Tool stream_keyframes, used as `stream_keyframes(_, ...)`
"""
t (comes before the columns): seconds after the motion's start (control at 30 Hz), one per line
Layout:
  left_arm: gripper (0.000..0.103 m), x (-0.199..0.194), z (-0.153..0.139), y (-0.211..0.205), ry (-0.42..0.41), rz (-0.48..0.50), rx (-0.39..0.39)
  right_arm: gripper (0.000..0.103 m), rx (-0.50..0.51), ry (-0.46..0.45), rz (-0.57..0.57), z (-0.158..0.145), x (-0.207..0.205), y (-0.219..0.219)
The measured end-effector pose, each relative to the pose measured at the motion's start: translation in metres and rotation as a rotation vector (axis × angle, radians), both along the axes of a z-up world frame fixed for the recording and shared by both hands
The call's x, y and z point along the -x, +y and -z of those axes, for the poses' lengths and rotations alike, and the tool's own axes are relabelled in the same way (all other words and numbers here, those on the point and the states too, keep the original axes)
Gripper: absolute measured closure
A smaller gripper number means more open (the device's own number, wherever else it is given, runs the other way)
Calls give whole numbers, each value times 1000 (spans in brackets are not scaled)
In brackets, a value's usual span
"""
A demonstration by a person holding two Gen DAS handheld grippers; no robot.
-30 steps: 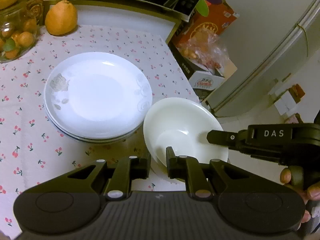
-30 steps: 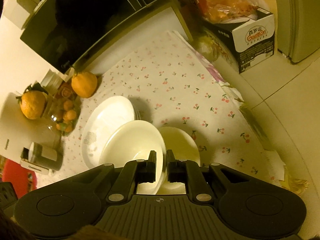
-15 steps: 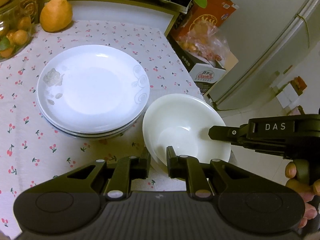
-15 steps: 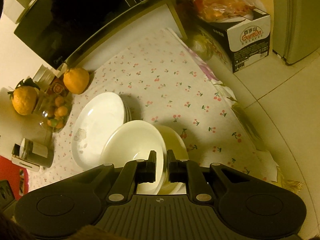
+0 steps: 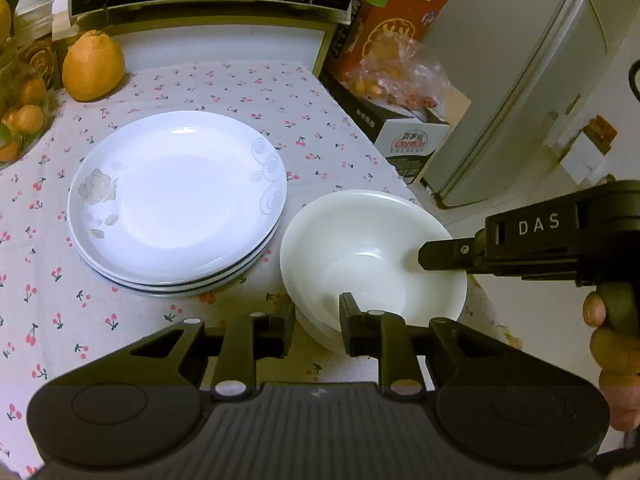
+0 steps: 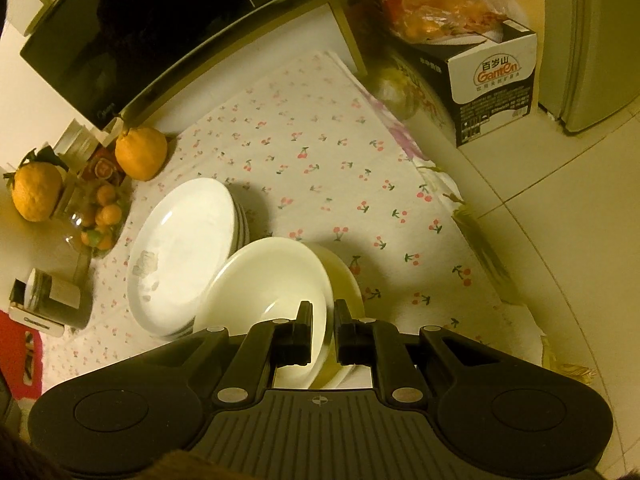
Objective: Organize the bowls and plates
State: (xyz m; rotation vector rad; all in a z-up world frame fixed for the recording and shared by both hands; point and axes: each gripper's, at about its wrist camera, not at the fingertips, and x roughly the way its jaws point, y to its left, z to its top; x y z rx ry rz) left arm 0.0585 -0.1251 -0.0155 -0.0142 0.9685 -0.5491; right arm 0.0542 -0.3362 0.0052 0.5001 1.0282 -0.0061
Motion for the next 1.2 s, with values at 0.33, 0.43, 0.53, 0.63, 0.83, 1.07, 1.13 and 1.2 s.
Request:
stream_keyframes(0.33, 82, -1, 4, 0, 9, 4, -16, 90, 15, 10, -8, 1, -1, -1)
stream_keyframes(0.43, 82, -1, 4, 0, 9, 4, -16, 89, 12, 13, -8, 1, -1, -2)
stream_keyframes(0.53, 80, -1, 4, 0, 10, 3, -16, 89, 10, 17, -6, 1, -1, -2)
stream_keyframes(0.63, 78, -1, 5, 1, 12, 5, -13, 89, 15, 18, -11, 1, -1, -1)
stream_keyframes(0.83, 62, 2, 5, 1, -12, 30, -15, 73, 24, 4, -18, -2, 0, 0)
stream_keyframes(1.07, 26, 13, 2, 5, -106, 89, -16, 38, -2, -46, -36, -8, 2, -1)
stream_keyframes(1.13, 17, 17, 2, 6, -129, 106, -13, 33, 2, -70, -49, -10, 2, 1)
stream_keyframes(1.2, 13, 19, 2, 7, -144, 120, -9, 30, 3, -84, -61, -10, 2, 3)
